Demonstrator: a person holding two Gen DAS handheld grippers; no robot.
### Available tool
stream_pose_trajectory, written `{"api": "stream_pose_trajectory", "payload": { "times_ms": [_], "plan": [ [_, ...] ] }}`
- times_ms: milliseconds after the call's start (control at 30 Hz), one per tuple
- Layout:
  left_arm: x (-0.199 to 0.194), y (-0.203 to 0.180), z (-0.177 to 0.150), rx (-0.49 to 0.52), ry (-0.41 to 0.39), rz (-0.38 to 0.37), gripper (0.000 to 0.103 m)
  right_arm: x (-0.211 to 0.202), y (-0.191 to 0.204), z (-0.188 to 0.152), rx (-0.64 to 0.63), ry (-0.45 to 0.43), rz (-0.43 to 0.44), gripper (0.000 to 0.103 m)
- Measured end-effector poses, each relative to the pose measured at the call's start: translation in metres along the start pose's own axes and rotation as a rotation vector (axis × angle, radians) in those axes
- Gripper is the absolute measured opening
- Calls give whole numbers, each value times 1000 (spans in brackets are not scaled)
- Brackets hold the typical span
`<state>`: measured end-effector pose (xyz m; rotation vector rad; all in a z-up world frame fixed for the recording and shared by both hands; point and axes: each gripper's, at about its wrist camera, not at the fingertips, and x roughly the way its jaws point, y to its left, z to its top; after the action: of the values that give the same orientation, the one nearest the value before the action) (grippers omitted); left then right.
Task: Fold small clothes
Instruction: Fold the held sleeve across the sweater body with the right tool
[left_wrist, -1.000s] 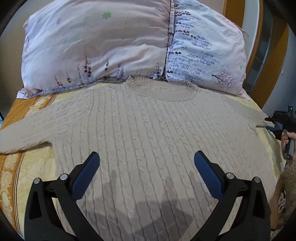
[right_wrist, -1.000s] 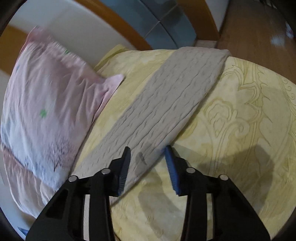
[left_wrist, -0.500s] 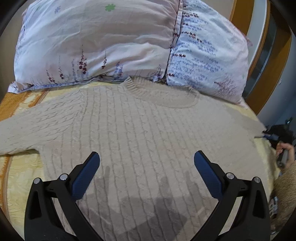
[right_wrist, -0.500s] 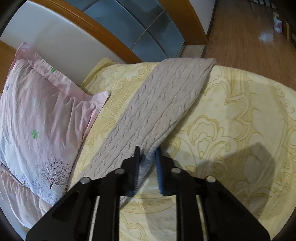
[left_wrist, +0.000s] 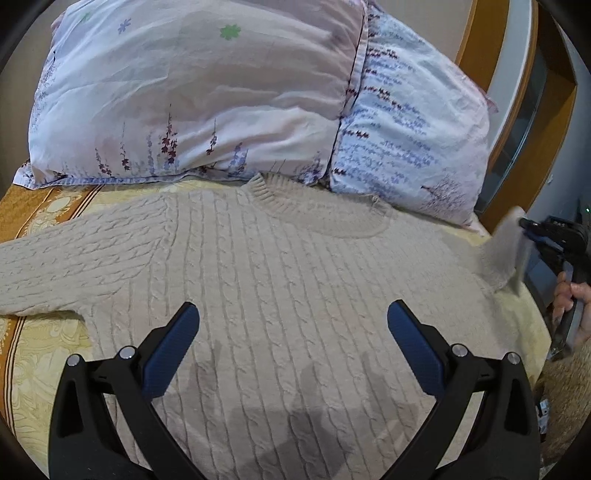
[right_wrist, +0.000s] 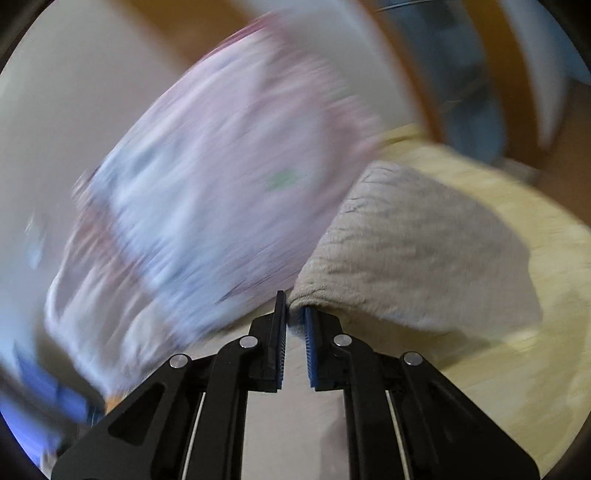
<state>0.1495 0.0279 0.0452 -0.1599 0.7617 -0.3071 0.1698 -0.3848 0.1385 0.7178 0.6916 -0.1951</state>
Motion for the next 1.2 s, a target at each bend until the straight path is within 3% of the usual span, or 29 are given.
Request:
{"api": "stream_pose_trajectory", "payload": {
  "times_ms": [100, 200, 300, 367, 467, 567, 667, 767, 800, 900, 967, 1067, 1100, 1200],
  "plan": [
    [-2, 0, 1, -12, -1, 2, 101, 41, 49, -44, -122, 169, 80, 10],
    [-3, 4, 2, -64, 4, -25, 101, 80, 70, -86, -191, 325, 79, 10],
    [-4, 12, 4, -127, 16, -69, 101, 96, 71, -106, -180, 395, 60, 13],
    [-2, 19, 6, -166, 37, -101, 101, 93, 64, -102, -112, 394, 88, 20],
    [1, 26, 10, -197, 48, -137, 101, 76, 47, -87, -12, 344, 109, 48],
    [5, 31, 15, -216, 46, -164, 101, 66, 24, -67, 83, 266, 67, 48],
    [9, 38, 20, -250, 44, -188, 101, 60, 3, -52, 163, 203, -2, 46],
    [13, 48, 21, -302, 54, -207, 101, 61, -2, -45, 174, 162, -72, 28],
    [13, 51, 21, -313, 55, -211, 100, 63, -3, -42, 163, 152, -104, 16],
    [14, 61, 21, -351, 52, -231, 92, 61, 29, -34, -13, 75, -209, 10],
    [13, 66, 21, -367, 45, -240, 91, 56, 62, -34, -133, 41, -160, 9],
    [15, 72, 22, -412, 39, -261, 91, 61, 124, -51, -296, 79, 9, 9],
    [18, 74, 21, -433, 43, -272, 91, 70, 151, -68, -374, 170, 108, 9],
    [24, 75, 20, -467, 66, -290, 90, 86, 180, -105, -446, 357, 229, 21]
  ]
}}
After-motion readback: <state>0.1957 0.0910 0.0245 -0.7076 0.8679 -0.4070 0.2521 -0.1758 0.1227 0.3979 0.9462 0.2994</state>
